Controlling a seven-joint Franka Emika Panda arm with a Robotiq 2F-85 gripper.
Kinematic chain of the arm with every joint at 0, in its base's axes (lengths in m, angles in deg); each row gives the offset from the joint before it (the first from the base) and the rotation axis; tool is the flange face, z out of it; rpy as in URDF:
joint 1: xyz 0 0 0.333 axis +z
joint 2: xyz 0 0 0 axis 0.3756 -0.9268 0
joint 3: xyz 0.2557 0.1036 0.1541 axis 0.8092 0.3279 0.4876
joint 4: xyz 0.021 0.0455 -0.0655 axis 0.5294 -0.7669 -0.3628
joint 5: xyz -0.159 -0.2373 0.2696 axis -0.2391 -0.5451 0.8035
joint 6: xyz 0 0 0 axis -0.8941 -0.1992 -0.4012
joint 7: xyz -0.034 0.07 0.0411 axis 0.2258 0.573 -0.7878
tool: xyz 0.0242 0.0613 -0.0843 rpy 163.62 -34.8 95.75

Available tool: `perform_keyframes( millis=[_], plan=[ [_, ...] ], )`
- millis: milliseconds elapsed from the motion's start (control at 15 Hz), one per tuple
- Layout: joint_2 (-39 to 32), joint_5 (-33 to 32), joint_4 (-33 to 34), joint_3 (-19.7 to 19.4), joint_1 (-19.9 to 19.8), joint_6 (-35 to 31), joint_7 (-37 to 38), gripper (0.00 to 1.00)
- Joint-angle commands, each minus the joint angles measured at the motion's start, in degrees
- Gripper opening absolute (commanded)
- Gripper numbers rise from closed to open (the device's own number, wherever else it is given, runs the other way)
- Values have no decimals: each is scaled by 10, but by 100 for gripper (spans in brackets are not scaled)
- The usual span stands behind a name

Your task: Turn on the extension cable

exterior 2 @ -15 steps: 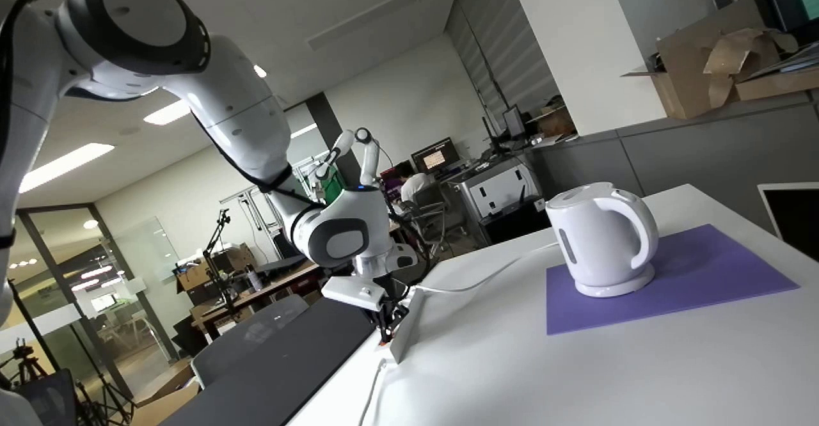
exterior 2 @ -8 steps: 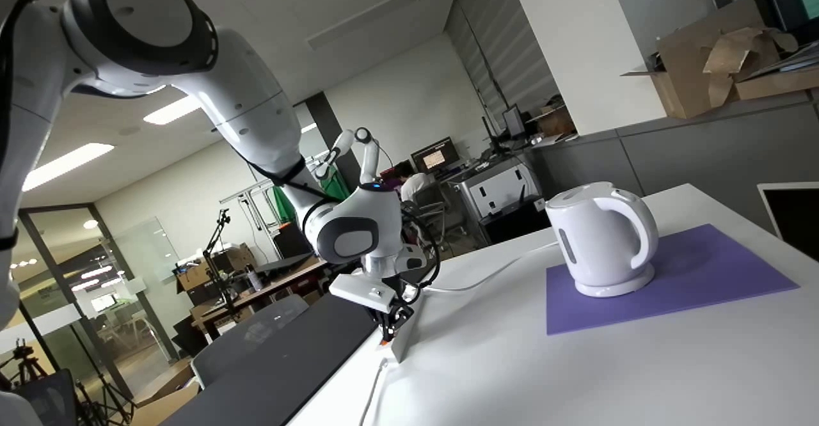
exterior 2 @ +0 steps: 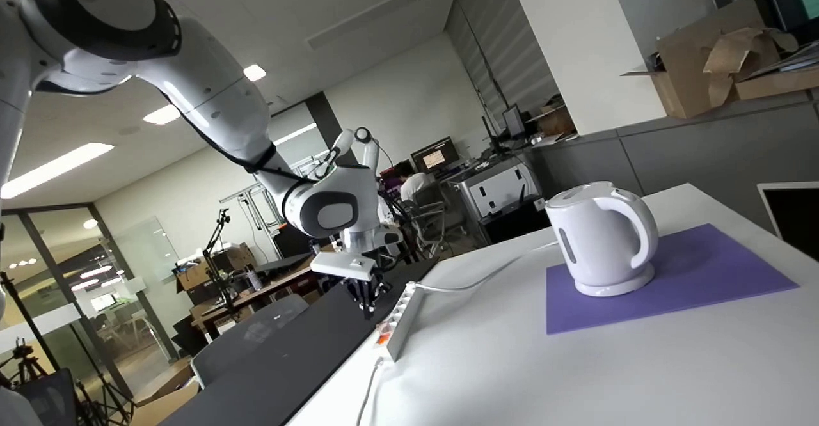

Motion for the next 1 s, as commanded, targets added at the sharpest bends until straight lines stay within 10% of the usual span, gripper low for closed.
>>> perform_keyframes(
  millis=[0, 533, 933],
  plan=[
    [47, -70, 12, -106, 113, 70, 110, 27],
    [46, -169, 54, -204, 218, 166, 195, 81],
    [64, -155, 28, -210, 224, 52, 218, 100]
  ],
)
